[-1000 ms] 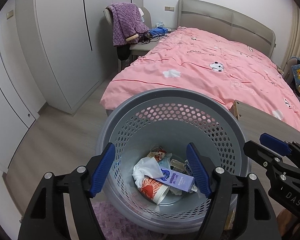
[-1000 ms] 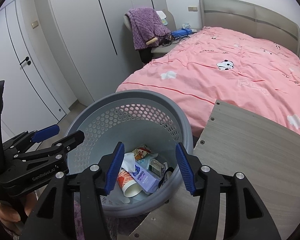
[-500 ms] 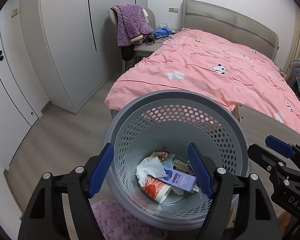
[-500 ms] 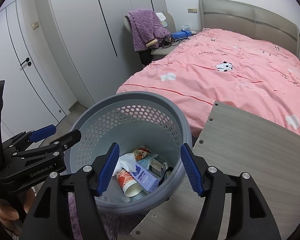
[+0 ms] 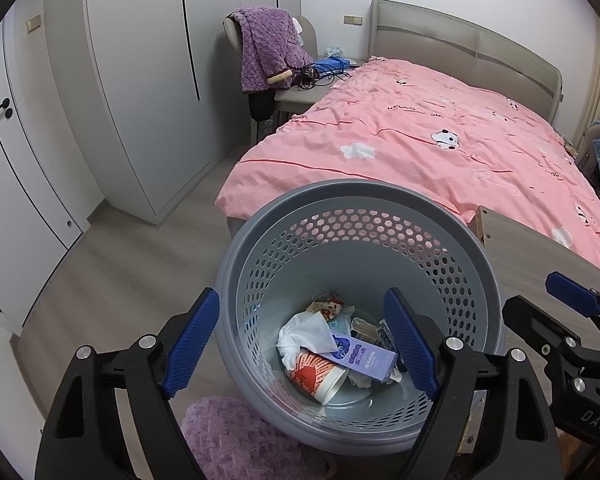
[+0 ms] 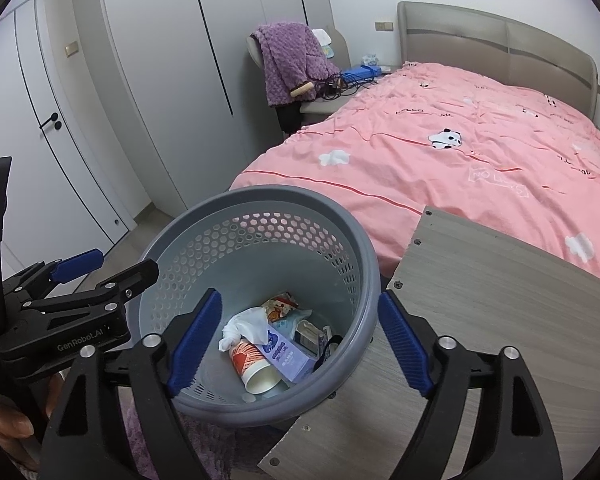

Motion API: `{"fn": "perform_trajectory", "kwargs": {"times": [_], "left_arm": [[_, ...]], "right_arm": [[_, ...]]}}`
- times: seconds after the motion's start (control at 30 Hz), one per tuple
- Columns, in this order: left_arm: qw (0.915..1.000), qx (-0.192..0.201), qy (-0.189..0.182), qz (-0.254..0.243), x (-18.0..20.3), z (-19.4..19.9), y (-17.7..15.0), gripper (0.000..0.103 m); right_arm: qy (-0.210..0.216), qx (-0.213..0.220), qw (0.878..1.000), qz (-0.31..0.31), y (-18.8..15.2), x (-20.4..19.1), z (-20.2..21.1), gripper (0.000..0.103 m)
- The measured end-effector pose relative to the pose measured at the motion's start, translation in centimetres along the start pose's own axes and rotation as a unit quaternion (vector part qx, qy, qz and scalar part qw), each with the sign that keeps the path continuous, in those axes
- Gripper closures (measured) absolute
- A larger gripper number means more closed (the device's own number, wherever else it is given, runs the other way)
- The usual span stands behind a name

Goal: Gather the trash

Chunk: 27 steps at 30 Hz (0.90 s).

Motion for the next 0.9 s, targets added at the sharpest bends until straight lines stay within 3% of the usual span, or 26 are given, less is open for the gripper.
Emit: {"fn": "perform_trajectory", "kwargs": {"times": [0.3,0.9], "left_arm": [[1.0000,0.004,0.006,0.000,0.07,0.34,-0.07,0.022],[1.0000,0.005,0.008,-0.002,0.28,0.61,0.07,0.021]], "right_arm": [[0.000,0.006,1.000,-0.006,0.07,0.30,0.22,0.009],[-0.003,0.006,1.000,-0.013,-0.15,0.94,0.29,0.008]]}}
Point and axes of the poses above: each gripper's, at about its wrist camera, not at the fingertips, and z roughly against the way its jaws point, x to its right, y to its top, the point moved 3 cm from there along -z, roughly the way its jaws point, and after that the axes turned 12 degrees about -x, right-handed, at the moved point
